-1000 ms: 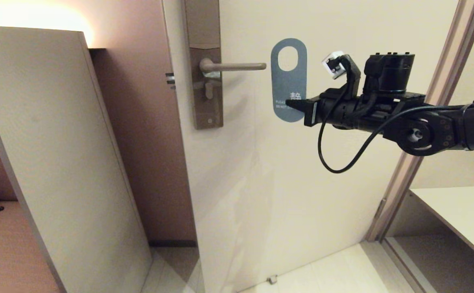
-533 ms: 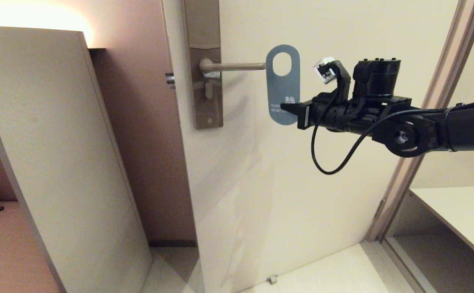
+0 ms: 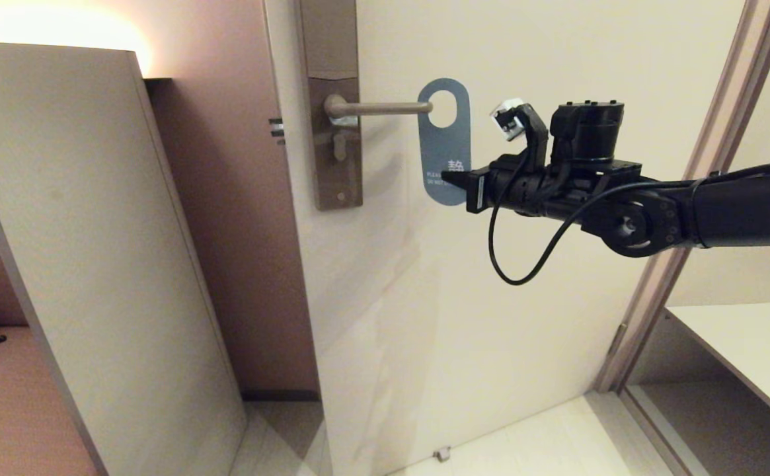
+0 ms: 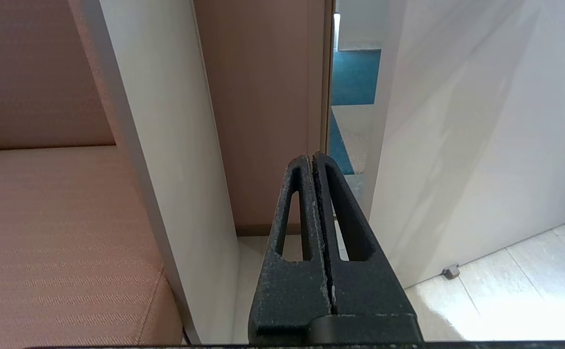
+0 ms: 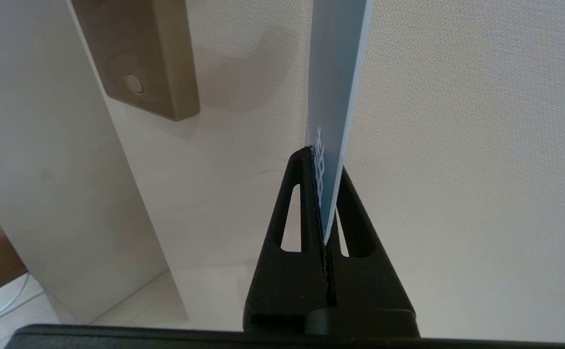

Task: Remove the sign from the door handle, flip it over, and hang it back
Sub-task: Hang the sign back with the other side facing out

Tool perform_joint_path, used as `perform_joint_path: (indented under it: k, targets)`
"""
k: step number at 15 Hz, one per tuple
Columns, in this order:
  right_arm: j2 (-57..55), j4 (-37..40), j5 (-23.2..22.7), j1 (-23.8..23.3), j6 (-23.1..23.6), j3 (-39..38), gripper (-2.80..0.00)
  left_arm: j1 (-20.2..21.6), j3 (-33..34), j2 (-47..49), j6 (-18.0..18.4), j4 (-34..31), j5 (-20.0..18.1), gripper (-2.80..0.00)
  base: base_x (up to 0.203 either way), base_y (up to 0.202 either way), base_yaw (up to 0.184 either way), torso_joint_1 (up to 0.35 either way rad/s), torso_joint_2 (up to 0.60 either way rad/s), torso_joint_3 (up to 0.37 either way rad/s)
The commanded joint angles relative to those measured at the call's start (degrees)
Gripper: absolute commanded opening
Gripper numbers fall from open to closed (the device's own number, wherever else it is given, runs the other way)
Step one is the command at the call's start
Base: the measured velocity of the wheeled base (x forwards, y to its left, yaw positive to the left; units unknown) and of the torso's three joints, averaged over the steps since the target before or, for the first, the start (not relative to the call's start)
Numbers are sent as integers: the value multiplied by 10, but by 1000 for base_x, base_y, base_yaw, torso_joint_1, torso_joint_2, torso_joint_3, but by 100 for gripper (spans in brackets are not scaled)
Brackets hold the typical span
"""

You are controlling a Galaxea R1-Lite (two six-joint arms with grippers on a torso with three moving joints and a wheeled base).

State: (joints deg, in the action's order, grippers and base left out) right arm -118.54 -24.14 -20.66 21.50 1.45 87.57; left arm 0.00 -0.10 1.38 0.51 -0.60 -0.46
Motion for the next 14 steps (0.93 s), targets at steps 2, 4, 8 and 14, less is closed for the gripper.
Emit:
perform_joint_path:
  k: [2,4,8,14]
  targets:
    - [-8,-1,-1,9,1,7,-280,0,0,1,0,0,0,-280,0,0,0,0,0,0]
    - [-9,-2,-1,15,1,7,-280,0,0,0,0,0,0,-280,0,0,0,0,0,0]
    - [-9,-2,7,31,1,7,-280,0,0,-1,0,0,0,-280,0,0,0,0,0,0]
    - [-1,-3,32,52,3,0,-280,1,0,2,0,0,0,-280,0,0,0,0,0,0]
